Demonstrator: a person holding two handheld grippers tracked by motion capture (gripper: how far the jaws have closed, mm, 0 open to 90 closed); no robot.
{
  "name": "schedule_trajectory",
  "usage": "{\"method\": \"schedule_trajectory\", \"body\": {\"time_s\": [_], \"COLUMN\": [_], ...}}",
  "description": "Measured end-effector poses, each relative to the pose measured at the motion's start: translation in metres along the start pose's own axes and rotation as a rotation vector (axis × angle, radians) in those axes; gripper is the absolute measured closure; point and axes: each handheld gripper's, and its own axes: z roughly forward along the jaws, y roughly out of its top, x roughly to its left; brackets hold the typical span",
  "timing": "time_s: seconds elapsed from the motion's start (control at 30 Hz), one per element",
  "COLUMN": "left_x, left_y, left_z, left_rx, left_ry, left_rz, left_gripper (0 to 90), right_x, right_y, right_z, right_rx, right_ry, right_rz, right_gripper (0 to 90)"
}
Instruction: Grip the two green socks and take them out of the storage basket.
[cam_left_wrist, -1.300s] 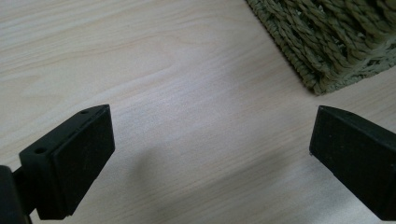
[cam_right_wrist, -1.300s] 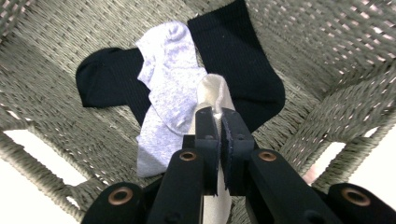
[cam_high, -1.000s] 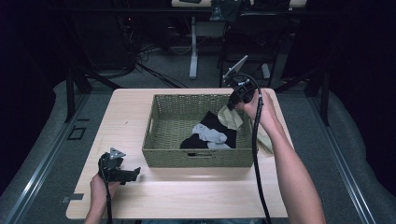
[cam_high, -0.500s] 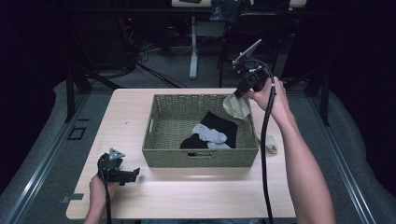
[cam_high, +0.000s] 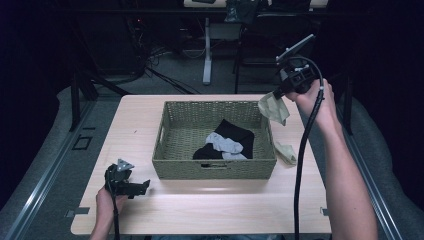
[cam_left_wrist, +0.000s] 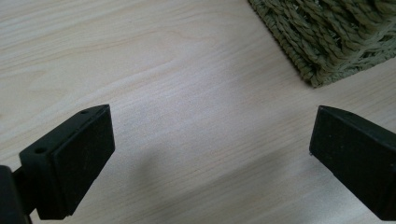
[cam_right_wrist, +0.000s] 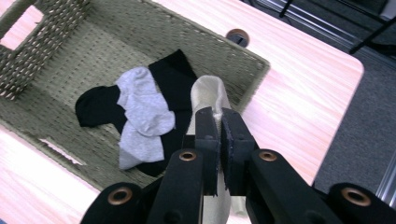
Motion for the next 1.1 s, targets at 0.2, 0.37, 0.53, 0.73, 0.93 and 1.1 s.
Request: {"method": "schedule_trajectory", "body": {"time_s": [0.2, 0.37, 0.53, 0.73, 0.93, 1.1], "left_x": [0.000, 0.000, 0.000, 0.000, 0.000, 0.000], "left_y": [0.000, 0.000, 0.000, 0.000, 0.000, 0.000], "left_z": [0.000, 0.001, 0.001, 0.001, 0.001, 0.001], "left_rx": [-0.001, 0.001, 0.002, 0.002, 0.003, 0.003], "left_ry": [0.000, 0.000, 0.002, 0.002, 0.002, 0.002], "left_rz": [-0.003, 0.000, -0.001, -0.001, -0.001, 0.000], "left_gripper": [0.2, 0.2, 0.2, 0.2, 0.2, 0.2], "right_x": [-0.021, -0.038, -0.053, -0.064, -0.070, -0.073], "right_y": [-0.017, -0.035, -0.055, -0.079, -0.100, -0.115], "right_z": [-0.006, -0.002, 0.011, 0.039, 0.067, 0.087], "right_rx": [-0.019, -0.003, 0.008, 0.040, 0.064, 0.073], "right_ry": [-0.018, -0.038, -0.032, -0.025, -0.020, -0.012], "right_rz": [0.042, 0.076, 0.114, 0.150, 0.177, 0.193], "right_gripper": [86.7, 86.7, 86.7, 86.6, 86.6, 86.5]}}
